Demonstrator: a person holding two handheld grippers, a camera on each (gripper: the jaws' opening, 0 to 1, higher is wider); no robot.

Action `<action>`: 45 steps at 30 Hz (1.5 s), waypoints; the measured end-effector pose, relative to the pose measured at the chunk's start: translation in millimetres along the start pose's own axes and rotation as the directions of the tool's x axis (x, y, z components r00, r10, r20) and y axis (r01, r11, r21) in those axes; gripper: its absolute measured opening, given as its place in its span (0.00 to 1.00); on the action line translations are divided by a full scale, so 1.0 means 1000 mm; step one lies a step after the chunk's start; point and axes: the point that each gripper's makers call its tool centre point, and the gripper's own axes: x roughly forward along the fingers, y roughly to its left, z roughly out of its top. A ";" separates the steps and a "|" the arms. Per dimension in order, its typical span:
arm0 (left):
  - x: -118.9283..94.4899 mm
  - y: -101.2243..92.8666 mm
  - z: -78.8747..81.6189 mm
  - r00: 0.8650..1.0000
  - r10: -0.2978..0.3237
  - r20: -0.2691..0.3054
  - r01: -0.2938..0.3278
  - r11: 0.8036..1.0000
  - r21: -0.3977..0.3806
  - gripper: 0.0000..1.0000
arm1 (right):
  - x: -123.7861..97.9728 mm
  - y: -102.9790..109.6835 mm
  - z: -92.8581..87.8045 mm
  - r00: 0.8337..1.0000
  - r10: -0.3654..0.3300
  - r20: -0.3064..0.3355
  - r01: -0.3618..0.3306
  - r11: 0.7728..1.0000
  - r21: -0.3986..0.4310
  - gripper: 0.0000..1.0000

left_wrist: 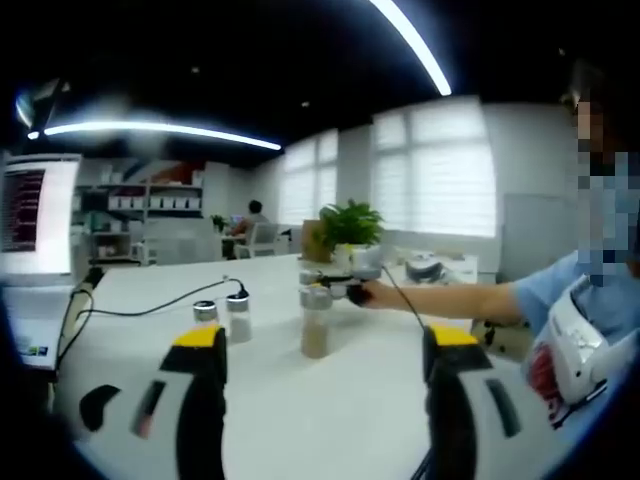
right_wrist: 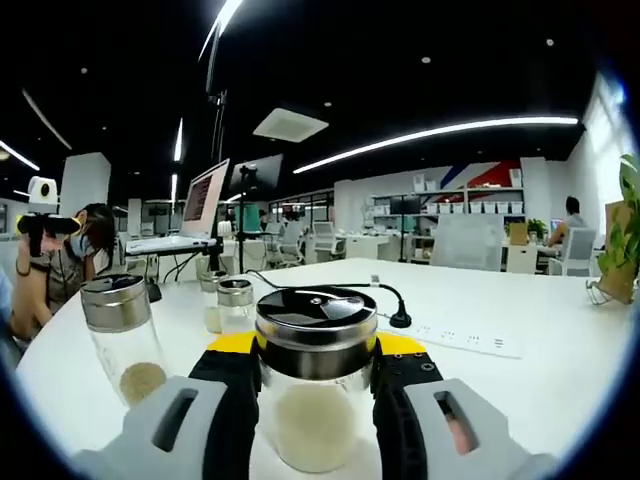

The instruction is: Rotate the seasoning bottle until the label or dispensing opening points toward the visible target arrow and the bottle remains upright within the marked orientation range

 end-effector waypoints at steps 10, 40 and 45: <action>-0.002 0.005 0.001 1.000 0.024 0.001 -0.024 1.000 0.005 0.86 | 0.000 -0.003 0.001 0.998 -0.064 0.026 0.064 0.998 -0.003 0.42; 0.001 0.007 -0.005 0.999 0.041 -0.015 -0.041 0.999 -0.006 0.86 | -0.050 0.055 0.017 0.997 0.016 0.070 -0.013 0.999 -0.032 0.42; 0.001 0.006 -0.004 0.999 0.042 -0.014 -0.043 0.999 -0.011 0.86 | -0.061 0.073 0.022 0.996 0.042 0.080 -0.040 0.999 -0.028 0.42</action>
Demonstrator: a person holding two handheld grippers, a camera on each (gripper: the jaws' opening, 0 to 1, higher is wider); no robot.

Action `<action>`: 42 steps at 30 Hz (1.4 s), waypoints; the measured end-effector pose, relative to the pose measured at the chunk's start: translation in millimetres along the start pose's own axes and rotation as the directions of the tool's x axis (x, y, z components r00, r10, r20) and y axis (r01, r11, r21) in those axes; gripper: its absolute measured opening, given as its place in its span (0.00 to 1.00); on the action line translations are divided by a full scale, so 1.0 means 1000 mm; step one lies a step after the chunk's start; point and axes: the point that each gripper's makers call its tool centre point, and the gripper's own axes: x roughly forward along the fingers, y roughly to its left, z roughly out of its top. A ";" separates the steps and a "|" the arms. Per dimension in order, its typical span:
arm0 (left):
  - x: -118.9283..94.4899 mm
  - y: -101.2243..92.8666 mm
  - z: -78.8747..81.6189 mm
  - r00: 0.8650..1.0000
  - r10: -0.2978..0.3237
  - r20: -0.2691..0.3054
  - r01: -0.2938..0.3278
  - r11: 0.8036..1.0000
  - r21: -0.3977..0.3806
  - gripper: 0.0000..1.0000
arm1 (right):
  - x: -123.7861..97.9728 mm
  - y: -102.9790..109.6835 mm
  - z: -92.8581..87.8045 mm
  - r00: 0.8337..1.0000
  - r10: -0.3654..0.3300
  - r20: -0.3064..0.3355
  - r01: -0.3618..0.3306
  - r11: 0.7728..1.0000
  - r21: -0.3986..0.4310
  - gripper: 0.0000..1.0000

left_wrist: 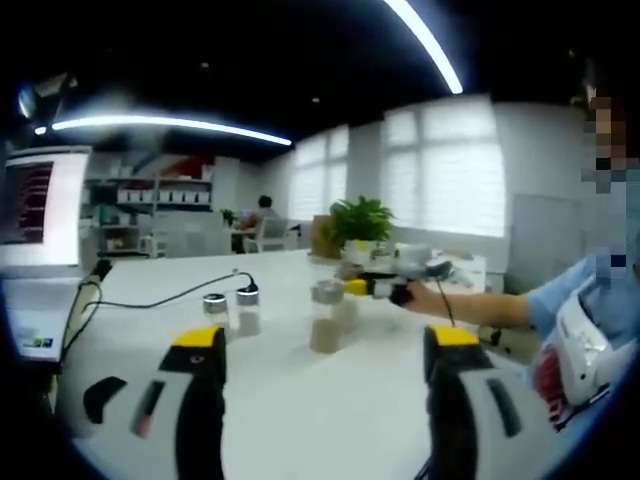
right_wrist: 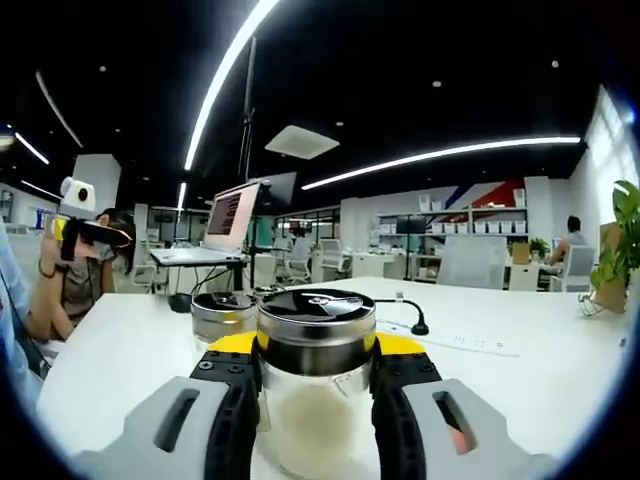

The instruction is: Rotate the seasoning bottle until the label or dispensing opening points toward the visible target arrow and the bottle remains upright within the marked orientation range

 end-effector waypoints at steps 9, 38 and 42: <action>0.002 -0.004 -0.001 1.000 -0.010 -0.005 0.010 1.000 0.000 0.86 | -0.010 0.006 -0.015 1.000 0.008 -0.012 -0.008 1.000 -0.015 0.42; -0.001 0.000 -0.004 1.000 -0.001 -0.015 0.001 1.000 0.006 0.85 | -0.035 0.003 -0.008 0.994 0.113 0.003 -0.113 0.994 0.013 0.47; 0.001 0.000 -0.005 1.000 -0.006 -0.019 0.006 1.000 0.001 0.85 | -0.053 0.002 -0.009 0.984 0.175 0.039 -0.177 0.983 0.045 0.47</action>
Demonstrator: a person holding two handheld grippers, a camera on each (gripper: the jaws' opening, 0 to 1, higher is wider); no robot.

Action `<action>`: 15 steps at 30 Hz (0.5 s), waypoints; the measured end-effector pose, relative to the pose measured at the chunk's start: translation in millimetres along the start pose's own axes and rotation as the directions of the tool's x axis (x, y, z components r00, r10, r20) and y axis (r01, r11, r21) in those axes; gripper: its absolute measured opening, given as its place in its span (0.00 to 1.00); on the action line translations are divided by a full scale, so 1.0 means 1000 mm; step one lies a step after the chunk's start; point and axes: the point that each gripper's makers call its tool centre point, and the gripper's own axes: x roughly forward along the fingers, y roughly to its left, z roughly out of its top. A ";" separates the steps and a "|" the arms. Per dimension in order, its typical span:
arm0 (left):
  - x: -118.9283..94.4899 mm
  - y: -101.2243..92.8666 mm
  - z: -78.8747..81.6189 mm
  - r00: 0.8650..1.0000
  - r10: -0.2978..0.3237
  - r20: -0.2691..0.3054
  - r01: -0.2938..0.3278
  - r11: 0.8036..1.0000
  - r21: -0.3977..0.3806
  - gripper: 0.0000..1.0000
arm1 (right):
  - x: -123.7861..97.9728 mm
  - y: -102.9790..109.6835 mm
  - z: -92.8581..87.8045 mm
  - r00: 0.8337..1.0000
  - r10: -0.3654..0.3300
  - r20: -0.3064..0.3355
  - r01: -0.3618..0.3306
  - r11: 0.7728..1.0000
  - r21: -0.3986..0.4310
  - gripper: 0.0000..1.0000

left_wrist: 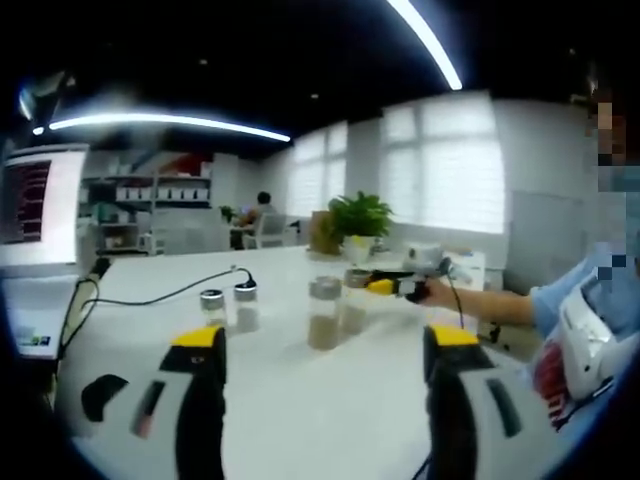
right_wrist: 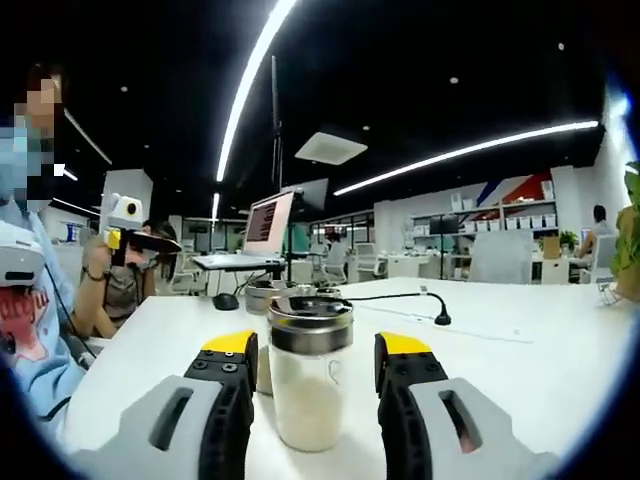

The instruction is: Rotate the seasoning bottle until the label or dispensing opening points toward the visible target arrow and the bottle remains upright within the marked orientation range

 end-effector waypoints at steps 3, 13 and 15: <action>0.002 -0.001 -0.002 1.000 -0.002 -0.007 0.002 1.000 0.002 0.85 | -0.011 -0.006 -0.004 1.000 -0.027 0.011 0.027 0.998 0.056 0.48; 0.007 -0.004 -0.007 1.000 -0.010 -0.024 0.010 1.000 -0.003 0.85 | -0.040 -0.012 0.007 0.923 -0.384 0.019 0.380 0.919 0.107 0.49; 0.007 -0.006 -0.007 1.000 -0.015 -0.026 0.014 1.000 -0.006 0.85 | -0.042 -0.011 0.008 0.885 -0.466 0.025 0.459 0.879 0.131 0.53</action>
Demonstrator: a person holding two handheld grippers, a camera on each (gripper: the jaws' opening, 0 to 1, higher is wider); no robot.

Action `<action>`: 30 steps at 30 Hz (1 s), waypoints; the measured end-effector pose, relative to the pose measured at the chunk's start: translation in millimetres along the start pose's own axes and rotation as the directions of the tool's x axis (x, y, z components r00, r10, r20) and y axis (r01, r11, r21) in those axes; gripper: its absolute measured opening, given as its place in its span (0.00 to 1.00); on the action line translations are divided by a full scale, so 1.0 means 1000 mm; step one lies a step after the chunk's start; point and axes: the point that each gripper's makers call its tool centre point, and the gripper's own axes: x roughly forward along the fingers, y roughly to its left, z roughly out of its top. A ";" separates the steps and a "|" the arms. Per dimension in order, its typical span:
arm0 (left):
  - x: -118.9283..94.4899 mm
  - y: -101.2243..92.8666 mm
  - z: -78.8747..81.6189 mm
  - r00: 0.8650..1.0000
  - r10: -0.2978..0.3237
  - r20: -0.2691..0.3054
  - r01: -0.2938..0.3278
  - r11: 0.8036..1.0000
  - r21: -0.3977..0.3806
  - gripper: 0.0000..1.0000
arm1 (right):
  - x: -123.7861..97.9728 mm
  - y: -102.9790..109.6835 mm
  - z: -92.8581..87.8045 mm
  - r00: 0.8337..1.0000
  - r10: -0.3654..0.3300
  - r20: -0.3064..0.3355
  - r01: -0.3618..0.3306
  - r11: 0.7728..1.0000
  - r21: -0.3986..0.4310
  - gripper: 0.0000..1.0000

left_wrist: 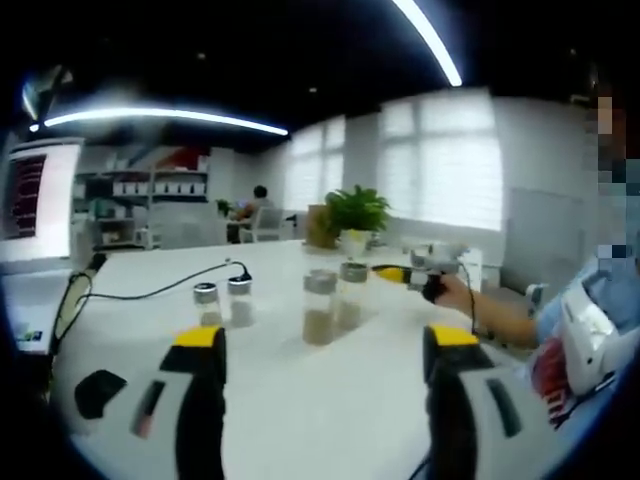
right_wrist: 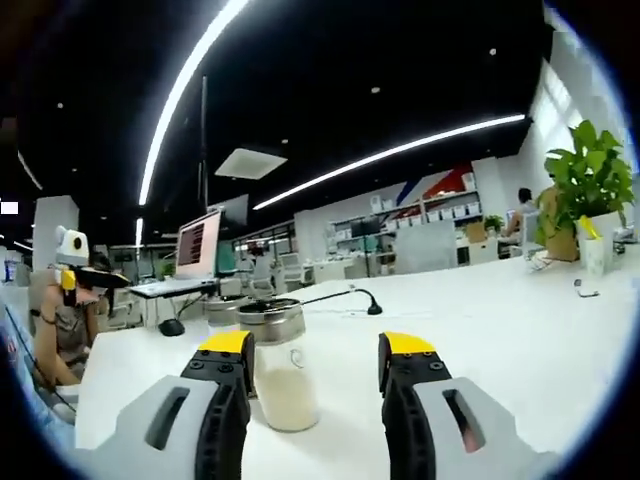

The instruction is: Rotate the seasoning bottle until the label or dispensing opening points toward the visible target arrow and the bottle remains upright within the marked orientation range

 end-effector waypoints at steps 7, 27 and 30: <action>-0.002 0.001 0.003 1.000 0.010 0.013 -0.010 1.000 0.003 0.84 | 0.005 0.026 -0.012 0.968 -0.251 0.000 0.251 0.967 -0.050 0.64; -0.011 0.009 0.012 0.998 0.045 0.035 -0.046 0.998 0.037 0.85 | 0.054 0.031 -0.021 0.927 -0.372 -0.050 0.361 0.920 -0.152 0.53; -0.010 0.008 0.011 0.999 0.037 0.034 -0.038 0.999 0.030 0.85 | 0.058 0.031 -0.021 0.926 -0.372 -0.054 0.362 0.921 -0.143 0.51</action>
